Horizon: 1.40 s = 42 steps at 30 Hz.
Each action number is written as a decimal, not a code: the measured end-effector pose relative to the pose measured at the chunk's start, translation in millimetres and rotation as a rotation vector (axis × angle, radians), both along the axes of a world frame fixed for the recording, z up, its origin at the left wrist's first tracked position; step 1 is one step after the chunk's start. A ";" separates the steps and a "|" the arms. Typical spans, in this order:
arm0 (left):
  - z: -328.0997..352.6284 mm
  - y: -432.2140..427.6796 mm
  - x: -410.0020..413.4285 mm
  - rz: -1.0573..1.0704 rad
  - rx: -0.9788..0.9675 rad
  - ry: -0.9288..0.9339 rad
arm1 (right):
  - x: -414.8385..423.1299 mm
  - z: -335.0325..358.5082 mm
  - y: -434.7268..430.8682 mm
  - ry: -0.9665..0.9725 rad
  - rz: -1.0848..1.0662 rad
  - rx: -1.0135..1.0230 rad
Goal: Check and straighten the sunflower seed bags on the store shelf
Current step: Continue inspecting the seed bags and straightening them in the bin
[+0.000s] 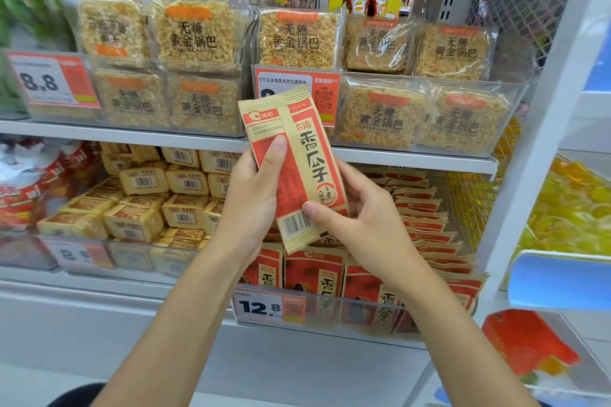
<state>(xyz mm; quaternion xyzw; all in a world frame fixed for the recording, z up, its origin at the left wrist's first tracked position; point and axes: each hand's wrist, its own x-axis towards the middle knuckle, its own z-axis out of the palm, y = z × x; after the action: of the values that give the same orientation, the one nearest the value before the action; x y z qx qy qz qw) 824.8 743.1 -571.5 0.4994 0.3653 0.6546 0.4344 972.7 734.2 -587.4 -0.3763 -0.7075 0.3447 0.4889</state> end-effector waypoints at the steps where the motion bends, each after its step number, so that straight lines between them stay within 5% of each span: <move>1: -0.7 0.3 0.1 0.015 0.004 0.021 | 0.1 -0.9 1.3 0.010 -0.010 0.006; 10: -11.5 2.6 2.3 -0.011 0.003 0.087 | 8.3 0.6 3.2 -0.072 0.010 -0.107; 15: -10.3 0.3 3.6 -0.166 0.020 0.153 | 13.8 7.5 0.4 0.255 0.127 -0.176; 22: -11.2 -0.6 2.8 -0.242 0.029 0.168 | 21.2 8.7 1.8 0.164 0.078 -0.157; 26: -7.8 -8.1 7.2 -0.316 0.030 0.288 | 23.6 12.8 4.3 0.392 -0.019 -0.115; 37: -21.8 -8.5 3.7 -1.026 -0.425 -0.010 | 32.7 18.1 7.6 0.594 0.009 -0.129; 39: -15.3 -8.8 5.9 -0.893 -0.424 0.052 | 35.6 21.2 9.0 0.561 0.032 -0.138; 42: -11.2 -5.7 16.4 -0.277 -0.152 0.414 | 42.4 29.0 5.9 0.524 0.096 -0.211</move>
<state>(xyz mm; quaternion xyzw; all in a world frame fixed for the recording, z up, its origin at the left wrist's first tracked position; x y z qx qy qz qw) 841.2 737.4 -582.7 0.6339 0.4229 0.4433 0.4720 1015.1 740.1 -558.3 -0.2892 -0.5342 0.5244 0.5966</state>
